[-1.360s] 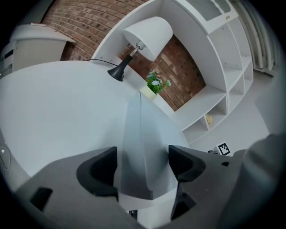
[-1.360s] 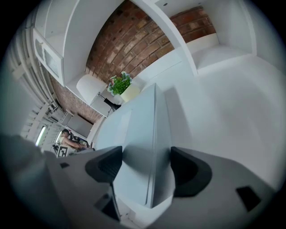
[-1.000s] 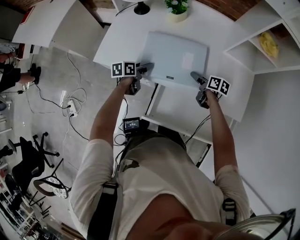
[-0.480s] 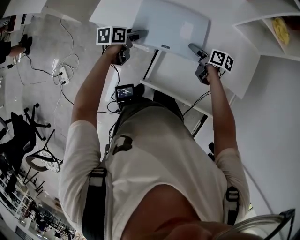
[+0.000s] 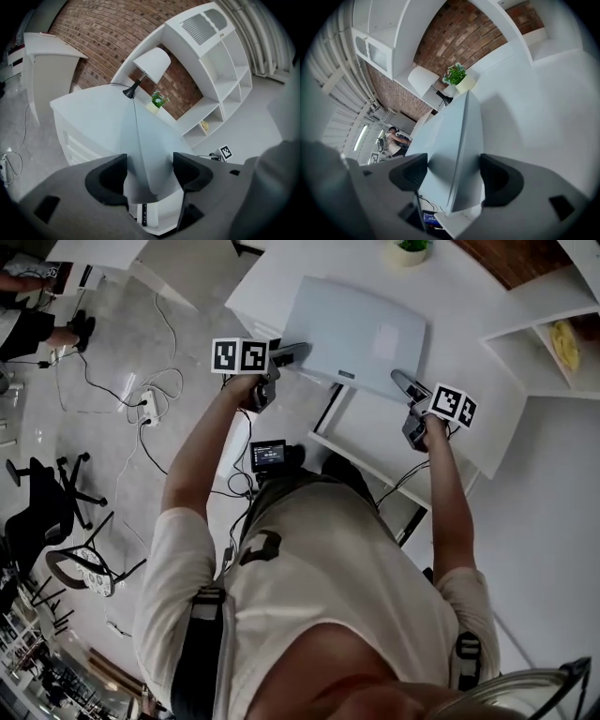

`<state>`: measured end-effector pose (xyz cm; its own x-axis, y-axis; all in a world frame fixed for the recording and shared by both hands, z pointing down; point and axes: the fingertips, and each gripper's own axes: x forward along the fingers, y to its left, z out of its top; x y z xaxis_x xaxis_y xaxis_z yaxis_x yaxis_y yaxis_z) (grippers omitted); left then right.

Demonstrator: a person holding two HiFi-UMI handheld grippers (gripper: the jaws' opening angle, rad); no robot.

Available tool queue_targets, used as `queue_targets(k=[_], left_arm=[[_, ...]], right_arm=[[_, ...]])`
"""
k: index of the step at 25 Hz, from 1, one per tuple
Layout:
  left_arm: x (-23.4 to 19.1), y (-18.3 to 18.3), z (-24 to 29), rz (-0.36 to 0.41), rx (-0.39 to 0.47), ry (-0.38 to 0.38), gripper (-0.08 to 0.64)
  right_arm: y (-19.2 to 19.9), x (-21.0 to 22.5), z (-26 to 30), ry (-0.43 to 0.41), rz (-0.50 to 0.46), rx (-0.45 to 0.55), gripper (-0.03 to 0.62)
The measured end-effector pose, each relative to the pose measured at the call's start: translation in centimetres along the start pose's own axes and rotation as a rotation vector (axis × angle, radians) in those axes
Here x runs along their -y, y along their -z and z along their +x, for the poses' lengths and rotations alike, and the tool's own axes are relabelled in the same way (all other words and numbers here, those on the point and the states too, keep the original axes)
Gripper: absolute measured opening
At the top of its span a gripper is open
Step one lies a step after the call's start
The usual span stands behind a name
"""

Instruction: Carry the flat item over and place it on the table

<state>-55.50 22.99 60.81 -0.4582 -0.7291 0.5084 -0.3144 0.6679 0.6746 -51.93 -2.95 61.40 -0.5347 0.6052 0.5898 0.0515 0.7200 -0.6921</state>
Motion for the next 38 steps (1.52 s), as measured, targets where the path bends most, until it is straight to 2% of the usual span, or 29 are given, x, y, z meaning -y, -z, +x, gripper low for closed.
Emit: queue_targets(k=[4,8,12,16,20,26,31,35,38], left_arm=[[0.2,-0.3,-3.9,0.019,0.041,0.004,0.321],[0.4,-1.2,-7.9,0.041,0.108,-0.010,0.321],[1.1,0.4,-11.6,0.072,0.131,-0.006,0.321],[1.5,1.8,-14.4,0.100,0.137,0.017,0.321],[1.4,4.8,-16.5,0.087,0.120,0.058,0.321],[3.5,9.1,-18.4,0.066,0.125,0.053,0.321],[6.5,9.7,-17.8,0.106,0.108,0.036,0.321],[8.4,9.4,-14.9,0.156,0.093,0.021,0.321],[10.5,11.1,-13.6,0.181,0.073,0.019,0.321]], right_arm=[[1.2,-3.3,-0.2,-0.025,-0.016,-0.005,0.354],[1.8,-6.8,-0.2,-0.090,-0.032,-0.005,0.348],[4.6,-9.2,-1.5,-0.127,-0.049,-0.009,0.341],[7.8,-11.4,-2.8,-0.119,-0.045,-0.007,0.341],[12.1,-13.0,-4.5,-0.077,-0.026,0.016,0.341],[16.7,-12.7,-8.0,-0.056,0.021,0.033,0.341],[17.1,-11.4,-10.8,-0.070,0.033,0.056,0.341],[17.0,-8.3,-11.7,-0.101,0.072,0.079,0.339],[18.3,-6.2,-13.9,-0.105,0.101,0.107,0.337]])
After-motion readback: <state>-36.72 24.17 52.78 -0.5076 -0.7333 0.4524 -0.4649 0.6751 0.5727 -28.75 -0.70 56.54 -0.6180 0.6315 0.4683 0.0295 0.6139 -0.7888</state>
